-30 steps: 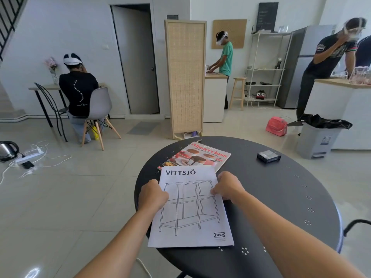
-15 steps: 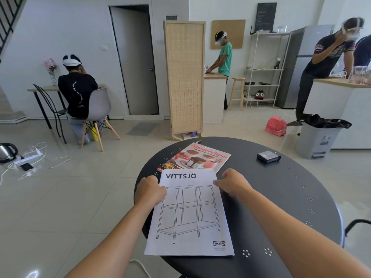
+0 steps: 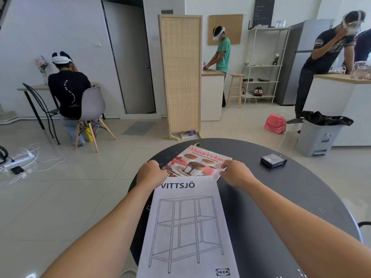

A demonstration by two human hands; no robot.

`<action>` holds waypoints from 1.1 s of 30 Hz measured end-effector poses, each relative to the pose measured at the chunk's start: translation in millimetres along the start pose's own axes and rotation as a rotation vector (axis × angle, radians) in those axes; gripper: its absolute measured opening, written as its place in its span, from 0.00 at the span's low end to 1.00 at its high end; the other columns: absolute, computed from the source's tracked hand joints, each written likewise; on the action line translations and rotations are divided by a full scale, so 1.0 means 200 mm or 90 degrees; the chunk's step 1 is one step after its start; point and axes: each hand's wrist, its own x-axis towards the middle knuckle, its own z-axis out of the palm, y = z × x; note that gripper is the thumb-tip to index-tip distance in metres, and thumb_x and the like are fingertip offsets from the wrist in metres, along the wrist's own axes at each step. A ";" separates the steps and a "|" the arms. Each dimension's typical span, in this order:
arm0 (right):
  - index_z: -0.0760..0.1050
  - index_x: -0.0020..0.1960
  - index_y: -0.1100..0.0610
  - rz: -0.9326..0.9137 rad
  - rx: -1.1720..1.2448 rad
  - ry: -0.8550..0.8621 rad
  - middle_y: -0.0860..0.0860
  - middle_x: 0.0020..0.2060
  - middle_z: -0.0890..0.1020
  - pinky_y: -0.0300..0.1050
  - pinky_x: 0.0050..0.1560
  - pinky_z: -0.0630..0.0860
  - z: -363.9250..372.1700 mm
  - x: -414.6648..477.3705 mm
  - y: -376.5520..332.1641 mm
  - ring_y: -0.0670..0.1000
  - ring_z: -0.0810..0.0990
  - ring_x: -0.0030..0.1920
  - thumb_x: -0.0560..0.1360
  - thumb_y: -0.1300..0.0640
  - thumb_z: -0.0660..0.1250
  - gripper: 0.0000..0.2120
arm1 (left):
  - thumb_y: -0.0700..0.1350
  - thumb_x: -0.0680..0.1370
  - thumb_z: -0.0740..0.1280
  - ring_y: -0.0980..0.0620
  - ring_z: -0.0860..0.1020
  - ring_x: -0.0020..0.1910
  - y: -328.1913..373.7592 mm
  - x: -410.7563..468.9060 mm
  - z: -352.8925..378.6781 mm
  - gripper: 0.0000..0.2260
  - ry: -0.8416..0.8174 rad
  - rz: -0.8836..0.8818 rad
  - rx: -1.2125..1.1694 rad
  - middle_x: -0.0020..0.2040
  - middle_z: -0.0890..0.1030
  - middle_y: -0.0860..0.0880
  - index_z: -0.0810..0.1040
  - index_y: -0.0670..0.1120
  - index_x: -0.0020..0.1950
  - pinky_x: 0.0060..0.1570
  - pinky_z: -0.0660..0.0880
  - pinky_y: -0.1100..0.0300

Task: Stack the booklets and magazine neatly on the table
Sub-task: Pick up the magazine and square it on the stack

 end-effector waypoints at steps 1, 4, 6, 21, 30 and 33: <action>0.77 0.64 0.53 -0.010 -0.014 0.002 0.56 0.63 0.78 0.44 0.51 0.72 0.01 0.03 0.00 0.57 0.77 0.60 0.77 0.56 0.64 0.16 | 0.44 0.75 0.67 0.46 0.75 0.38 0.02 0.03 0.02 0.05 -0.010 0.005 0.002 0.39 0.78 0.46 0.75 0.43 0.41 0.29 0.66 0.60; 0.76 0.67 0.51 -0.035 -0.043 0.000 0.56 0.67 0.74 0.50 0.61 0.73 0.05 0.11 0.03 0.59 0.74 0.64 0.77 0.57 0.65 0.18 | 0.45 0.75 0.68 0.43 0.80 0.41 0.06 0.12 0.07 0.09 -0.039 0.013 0.013 0.40 0.80 0.41 0.79 0.39 0.48 0.29 0.66 0.59; 0.76 0.67 0.48 -0.052 -0.066 -0.019 0.55 0.70 0.71 0.53 0.66 0.71 0.08 0.16 0.04 0.59 0.71 0.67 0.77 0.57 0.65 0.19 | 0.44 0.75 0.67 0.42 0.80 0.43 0.09 0.18 0.10 0.11 -0.048 0.009 0.037 0.42 0.81 0.40 0.79 0.38 0.51 0.29 0.66 0.58; 0.76 0.65 0.38 -0.060 -0.059 -0.091 0.49 0.71 0.68 0.58 0.68 0.67 0.14 0.32 0.10 0.58 0.66 0.68 0.74 0.47 0.71 0.19 | 0.52 0.71 0.76 0.41 0.77 0.57 0.20 0.40 0.30 0.23 -0.111 -0.057 0.175 0.58 0.80 0.41 0.76 0.42 0.61 0.46 0.74 0.51; 0.77 0.65 0.42 -0.054 -0.036 -0.085 0.50 0.69 0.70 0.59 0.67 0.68 0.15 0.37 0.11 0.57 0.68 0.67 0.74 0.48 0.71 0.20 | 0.40 0.74 0.71 0.43 0.81 0.47 0.18 0.48 0.27 0.09 -0.111 -0.076 0.069 0.51 0.83 0.41 0.79 0.39 0.52 0.37 0.73 0.57; 0.75 0.69 0.48 -0.056 -0.025 -0.070 0.53 0.70 0.69 0.58 0.68 0.68 0.15 0.40 0.11 0.58 0.69 0.68 0.75 0.49 0.71 0.23 | 0.41 0.77 0.67 0.46 0.78 0.41 0.18 0.50 0.27 0.07 -0.068 -0.056 0.026 0.49 0.82 0.43 0.79 0.41 0.53 0.29 0.67 0.59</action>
